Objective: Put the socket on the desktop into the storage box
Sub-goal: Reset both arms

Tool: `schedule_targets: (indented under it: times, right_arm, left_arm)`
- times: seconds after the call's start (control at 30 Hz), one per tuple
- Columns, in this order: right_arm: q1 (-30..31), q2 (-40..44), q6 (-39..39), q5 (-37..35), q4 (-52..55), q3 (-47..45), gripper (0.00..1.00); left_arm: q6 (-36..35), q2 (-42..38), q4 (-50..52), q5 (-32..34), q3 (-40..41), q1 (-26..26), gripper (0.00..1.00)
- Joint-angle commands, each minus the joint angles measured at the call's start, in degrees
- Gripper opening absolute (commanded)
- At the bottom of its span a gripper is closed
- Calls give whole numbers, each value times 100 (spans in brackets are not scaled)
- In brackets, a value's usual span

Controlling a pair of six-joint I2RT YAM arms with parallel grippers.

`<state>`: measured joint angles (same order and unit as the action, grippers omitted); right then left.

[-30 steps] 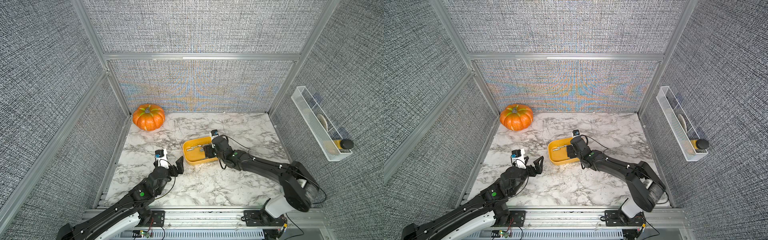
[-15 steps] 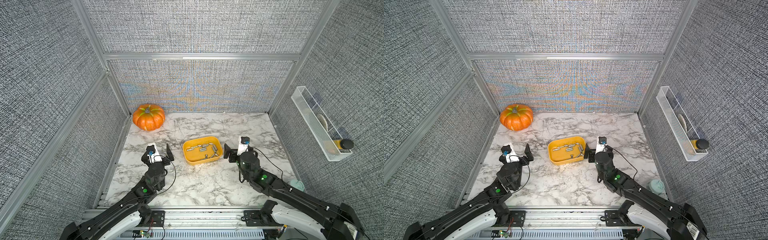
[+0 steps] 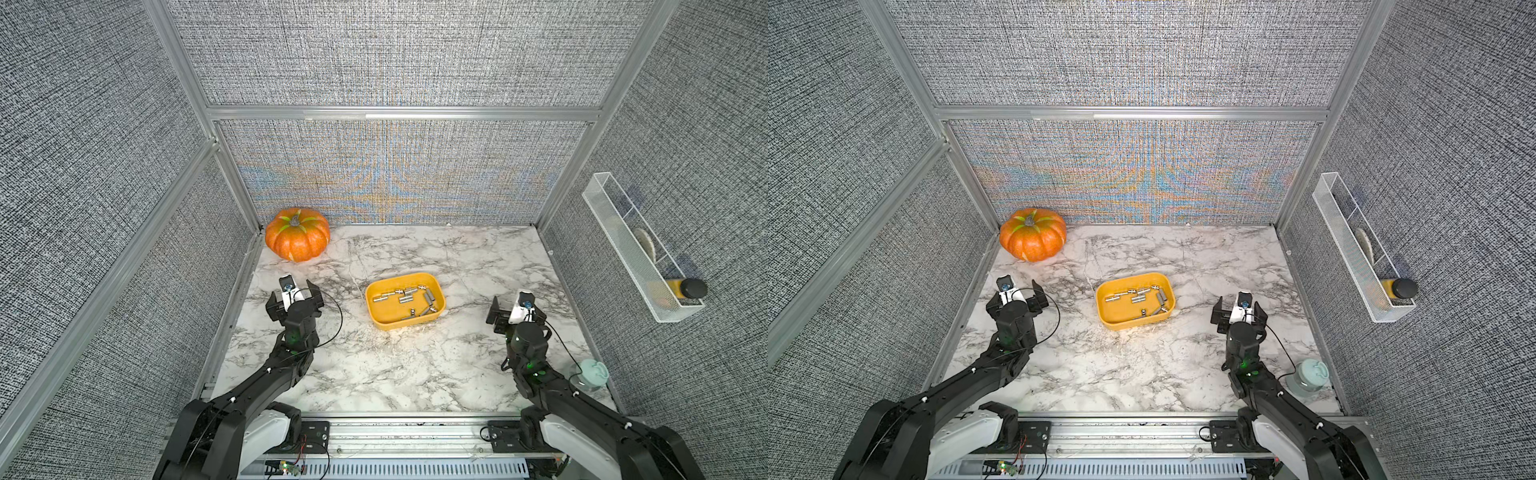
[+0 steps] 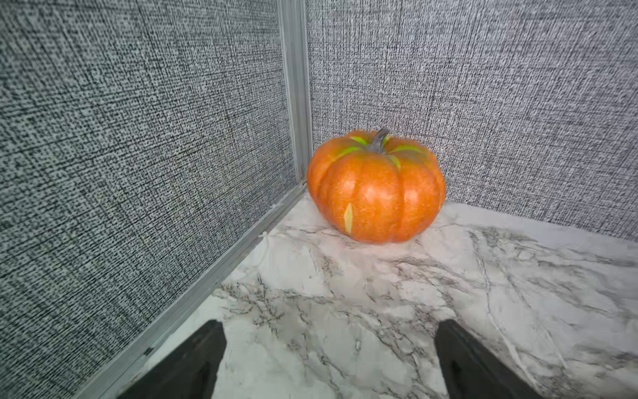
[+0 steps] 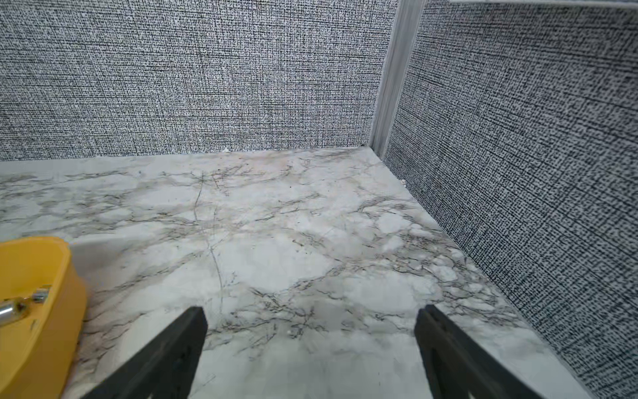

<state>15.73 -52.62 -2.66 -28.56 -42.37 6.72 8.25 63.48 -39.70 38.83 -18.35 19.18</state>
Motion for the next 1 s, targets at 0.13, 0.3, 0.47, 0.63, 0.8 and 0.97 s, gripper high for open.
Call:
schedule_targets:
  times: [0.13, 0.3, 0.47, 0.63, 0.8, 0.97]
  right_arm:
    - [-405, -847, 262, 746, -1336, -9, 99]
    - [-634, -1846, 288, 937, -2174, 30, 99]
    - [-848, -2253, 330, 1364, -2210, 330, 99]
    - [-976, -2474, 479, 1766, -2058, 575, 99]
    - [-1173, -3219, 427, 1848, -3249, 306, 99]
    - [-1238, -3466, 443, 2043, -3115, 521, 99]
  left_arm:
    - [-371, 777, -1453, -551, 428, -536, 100]
    - [-353, 1340, -1772, -944, 305, -903, 100]
    - [-452, 1399, -1878, -1257, 294, -1152, 100]
    - [-745, 1708, -1951, -1600, 84, -1254, 100]
    - [-695, 2192, -2490, -2039, 130, -1490, 100]
    - [-618, 2436, -3073, -2619, 351, -1741, 100]
